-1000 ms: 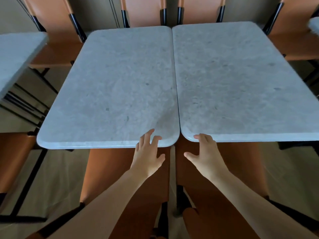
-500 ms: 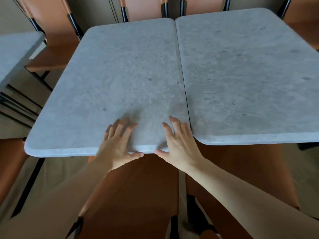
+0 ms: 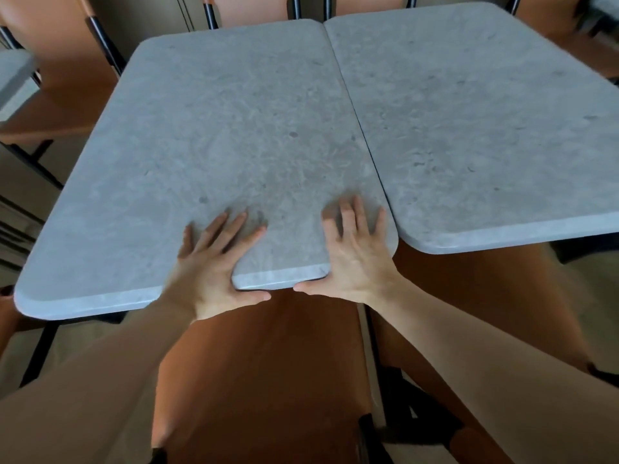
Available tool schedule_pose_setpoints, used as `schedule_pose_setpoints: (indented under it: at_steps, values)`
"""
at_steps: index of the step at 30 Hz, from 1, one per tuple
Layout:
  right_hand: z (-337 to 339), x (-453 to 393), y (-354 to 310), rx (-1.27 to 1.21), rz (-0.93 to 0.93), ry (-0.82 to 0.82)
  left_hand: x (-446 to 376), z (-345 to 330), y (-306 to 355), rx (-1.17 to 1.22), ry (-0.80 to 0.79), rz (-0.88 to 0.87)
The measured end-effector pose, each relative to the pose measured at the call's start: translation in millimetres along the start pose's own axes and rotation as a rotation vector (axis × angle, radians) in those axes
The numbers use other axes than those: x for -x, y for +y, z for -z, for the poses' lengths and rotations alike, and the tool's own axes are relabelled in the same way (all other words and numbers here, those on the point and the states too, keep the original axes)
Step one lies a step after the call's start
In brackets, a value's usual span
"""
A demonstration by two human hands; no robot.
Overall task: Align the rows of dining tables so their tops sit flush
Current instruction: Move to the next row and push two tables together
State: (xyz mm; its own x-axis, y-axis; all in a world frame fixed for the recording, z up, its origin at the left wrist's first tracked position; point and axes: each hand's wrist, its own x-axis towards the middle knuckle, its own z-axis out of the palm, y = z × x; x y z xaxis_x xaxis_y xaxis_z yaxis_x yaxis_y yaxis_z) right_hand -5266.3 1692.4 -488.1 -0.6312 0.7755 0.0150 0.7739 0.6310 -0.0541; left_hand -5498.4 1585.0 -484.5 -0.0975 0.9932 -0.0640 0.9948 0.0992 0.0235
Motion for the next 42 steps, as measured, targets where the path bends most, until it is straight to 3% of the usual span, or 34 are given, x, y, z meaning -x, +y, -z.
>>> schedule_pose_setpoints:
  at_steps: [5, 10, 32, 42]
  values:
    - [-7, 0, -1, 0.048, 0.020, 0.089, -1, -10, -3, -0.044, 0.099, -0.053]
    - [-8, -2, -1, 0.103, 0.008, 0.061, -5, -17, -6, -0.053, 0.140, -0.064]
    - [-3, -5, -3, 0.146, -0.016, 0.013, -9, -16, -9, -0.060, 0.120, -0.094]
    - [-8, -8, 2, 0.127, 0.021, 0.067, -9, -14, -7, -0.025, 0.122, -0.087]
